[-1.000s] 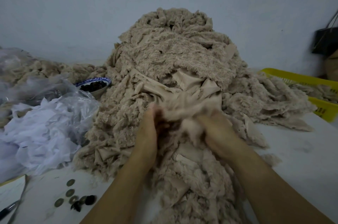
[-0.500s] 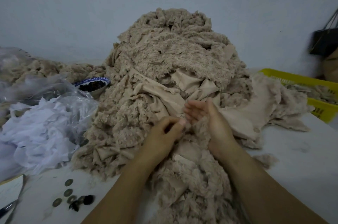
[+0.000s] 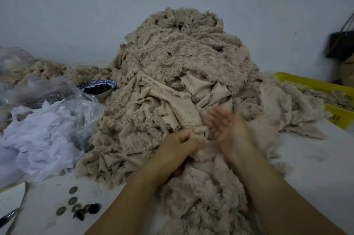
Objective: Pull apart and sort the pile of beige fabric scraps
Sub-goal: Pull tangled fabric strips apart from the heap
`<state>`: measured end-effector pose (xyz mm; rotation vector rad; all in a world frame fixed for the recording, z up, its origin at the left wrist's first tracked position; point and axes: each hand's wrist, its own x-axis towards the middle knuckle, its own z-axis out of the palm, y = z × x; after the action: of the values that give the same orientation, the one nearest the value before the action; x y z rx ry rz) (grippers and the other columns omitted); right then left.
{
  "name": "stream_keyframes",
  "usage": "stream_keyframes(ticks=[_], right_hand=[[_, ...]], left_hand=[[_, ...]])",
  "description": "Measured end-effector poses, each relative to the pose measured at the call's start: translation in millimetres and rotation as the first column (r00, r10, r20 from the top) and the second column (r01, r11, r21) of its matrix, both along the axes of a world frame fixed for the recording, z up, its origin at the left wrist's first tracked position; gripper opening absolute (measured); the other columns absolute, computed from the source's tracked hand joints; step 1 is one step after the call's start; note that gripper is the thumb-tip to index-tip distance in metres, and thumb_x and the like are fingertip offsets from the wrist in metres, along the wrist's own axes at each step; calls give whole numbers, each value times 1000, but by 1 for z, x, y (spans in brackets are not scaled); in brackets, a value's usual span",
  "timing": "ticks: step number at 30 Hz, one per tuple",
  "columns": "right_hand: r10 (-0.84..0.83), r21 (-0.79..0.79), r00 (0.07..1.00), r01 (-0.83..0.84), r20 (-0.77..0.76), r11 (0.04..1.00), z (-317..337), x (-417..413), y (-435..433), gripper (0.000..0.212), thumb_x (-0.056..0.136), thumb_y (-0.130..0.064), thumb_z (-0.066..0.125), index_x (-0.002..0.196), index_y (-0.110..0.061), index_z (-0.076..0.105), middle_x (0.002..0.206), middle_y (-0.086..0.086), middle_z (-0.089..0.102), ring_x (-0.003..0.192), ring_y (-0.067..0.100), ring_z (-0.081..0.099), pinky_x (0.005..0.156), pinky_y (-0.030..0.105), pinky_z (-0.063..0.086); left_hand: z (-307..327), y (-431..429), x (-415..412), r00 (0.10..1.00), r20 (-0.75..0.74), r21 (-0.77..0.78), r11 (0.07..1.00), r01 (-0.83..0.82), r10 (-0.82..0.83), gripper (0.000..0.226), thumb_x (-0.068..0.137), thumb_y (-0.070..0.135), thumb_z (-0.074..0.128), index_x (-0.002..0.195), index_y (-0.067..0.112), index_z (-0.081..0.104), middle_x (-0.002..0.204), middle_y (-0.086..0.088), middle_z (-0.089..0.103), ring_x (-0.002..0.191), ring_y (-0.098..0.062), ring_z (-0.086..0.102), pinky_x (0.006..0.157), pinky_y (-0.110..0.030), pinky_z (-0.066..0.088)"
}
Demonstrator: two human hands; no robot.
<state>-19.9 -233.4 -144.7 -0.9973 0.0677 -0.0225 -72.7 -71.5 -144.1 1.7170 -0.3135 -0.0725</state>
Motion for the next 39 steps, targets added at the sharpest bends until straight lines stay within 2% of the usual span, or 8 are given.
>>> stream_keyframes(ticks=[7, 14, 18, 21, 25, 28, 33, 39], right_hand=[[43, -337, 993, -3, 109, 941, 8, -11, 13, 62, 81, -75, 47, 107, -25, 72, 103, -8, 71, 92, 3, 69, 79, 18, 54], [340, -927, 875, 264, 346, 265, -4, -22, 24, 39, 93, -41, 60, 128, -24, 60, 113, -16, 47, 115, 7, 44, 93, 21, 35], [96, -907, 937, 294, 335, 301, -4, -11, 11, 24, 91, -14, 61, 114, -12, 67, 99, -6, 52, 99, 18, 53, 72, 24, 36], [-96, -839, 924, 376, 370, 393, -3, -10, 5, 30, 91, -9, 56, 119, -14, 65, 110, -3, 52, 102, 13, 48, 78, 22, 36], [-181, -721, 887, 453, 426, 524, 4, -15, 6, 32, 104, -38, 44, 110, -18, 68, 106, -6, 61, 98, 8, 56, 75, 20, 37], [-58, -648, 902, 351, 428, 676, 7, -26, 14, 43, 97, -55, 34, 98, -29, 68, 92, -15, 68, 85, -11, 60, 68, 5, 43], [-67, -620, 928, 298, 368, 725, 3, -20, 16, 38, 106, -44, 35, 85, -34, 66, 75, -16, 68, 72, -11, 63, 59, 5, 45], [-258, -455, 962, 270, 89, 849, 9, -9, 5, 45, 108, -35, 36, 81, -18, 67, 79, -4, 65, 66, 0, 61, 48, 7, 42]], left_hand=[[6, 14, 8, 957, -211, -496, 822, -279, 198, 23, 76, 43, 69, 70, 21, 64, 57, -1, 54, 49, -10, 48, 49, -19, 43], [13, 31, 15, 960, -277, -866, 421, -269, 42, 28, 84, 37, 63, 96, 13, 70, 83, 0, 68, 77, -10, 65, 83, -26, 53], [15, 42, 16, 987, -157, -934, 330, -134, -43, 36, 98, 35, 52, 119, 12, 70, 112, -5, 73, 107, -20, 70, 102, -39, 49], [15, 47, 17, 985, -107, -962, 263, -68, -136, 31, 95, 25, 53, 77, 7, 71, 71, -4, 67, 69, -16, 69, 80, -37, 61], [14, 37, 17, 939, -337, -690, 659, -299, 73, 30, 94, 34, 58, 85, 13, 77, 93, -15, 73, 87, -26, 72, 70, -39, 62], [9, 20, 10, 956, -111, -143, 948, -285, 271, 31, 94, 53, 56, 83, 33, 76, 89, 12, 75, 78, -3, 71, 60, -23, 56], [0, 10, 7, 991, 103, 255, 961, -109, 86, 9, 88, 50, 69, 93, 44, 71, 83, 25, 70, 71, 6, 64, 61, -12, 49], [10, 12, 1, 995, 13, -20, 995, -97, 97, 30, 81, 52, 74, 70, 25, 66, 68, -6, 59, 60, -19, 50, 58, -28, 41]])
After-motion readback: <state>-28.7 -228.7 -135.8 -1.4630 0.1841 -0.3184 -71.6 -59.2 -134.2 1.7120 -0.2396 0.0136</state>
